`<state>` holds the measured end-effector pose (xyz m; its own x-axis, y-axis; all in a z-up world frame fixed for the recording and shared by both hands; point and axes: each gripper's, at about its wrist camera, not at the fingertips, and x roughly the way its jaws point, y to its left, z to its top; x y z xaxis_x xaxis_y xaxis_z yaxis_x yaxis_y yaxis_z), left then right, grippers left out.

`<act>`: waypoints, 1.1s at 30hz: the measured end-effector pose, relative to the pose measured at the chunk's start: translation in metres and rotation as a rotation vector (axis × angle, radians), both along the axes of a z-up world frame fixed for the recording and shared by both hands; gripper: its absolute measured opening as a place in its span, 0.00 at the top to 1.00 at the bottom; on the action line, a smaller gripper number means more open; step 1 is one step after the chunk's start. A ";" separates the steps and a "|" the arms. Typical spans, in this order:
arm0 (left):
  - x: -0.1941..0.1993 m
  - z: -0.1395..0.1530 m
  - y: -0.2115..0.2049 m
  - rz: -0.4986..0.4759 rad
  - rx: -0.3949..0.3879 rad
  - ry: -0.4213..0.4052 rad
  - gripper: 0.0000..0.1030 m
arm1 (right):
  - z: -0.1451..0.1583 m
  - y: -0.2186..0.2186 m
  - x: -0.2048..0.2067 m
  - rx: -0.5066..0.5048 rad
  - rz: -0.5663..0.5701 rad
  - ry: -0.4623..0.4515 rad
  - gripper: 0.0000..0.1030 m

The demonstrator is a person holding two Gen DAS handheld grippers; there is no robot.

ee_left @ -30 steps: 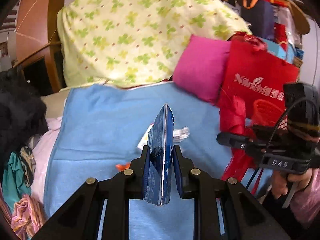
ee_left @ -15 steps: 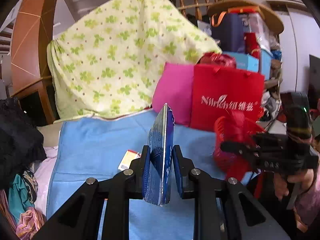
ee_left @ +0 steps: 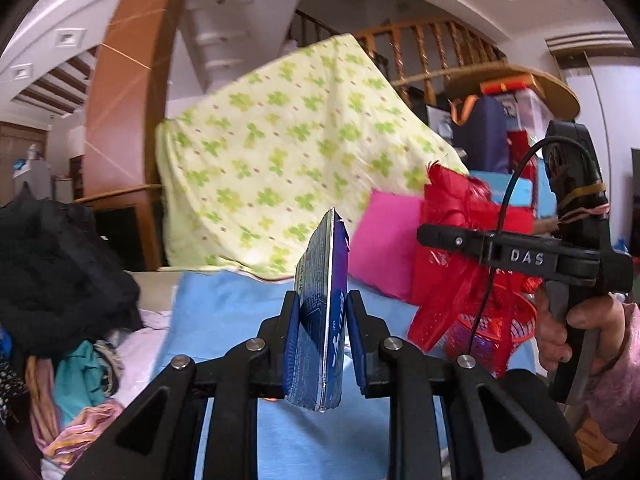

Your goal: Collect trash

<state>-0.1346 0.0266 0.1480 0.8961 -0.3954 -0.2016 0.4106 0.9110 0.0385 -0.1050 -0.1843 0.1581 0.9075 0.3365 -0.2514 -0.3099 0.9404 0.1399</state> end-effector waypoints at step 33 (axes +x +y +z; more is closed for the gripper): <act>-0.010 -0.027 0.107 0.147 -0.073 0.057 0.75 | 0.007 0.124 0.010 0.009 0.183 -0.007 0.63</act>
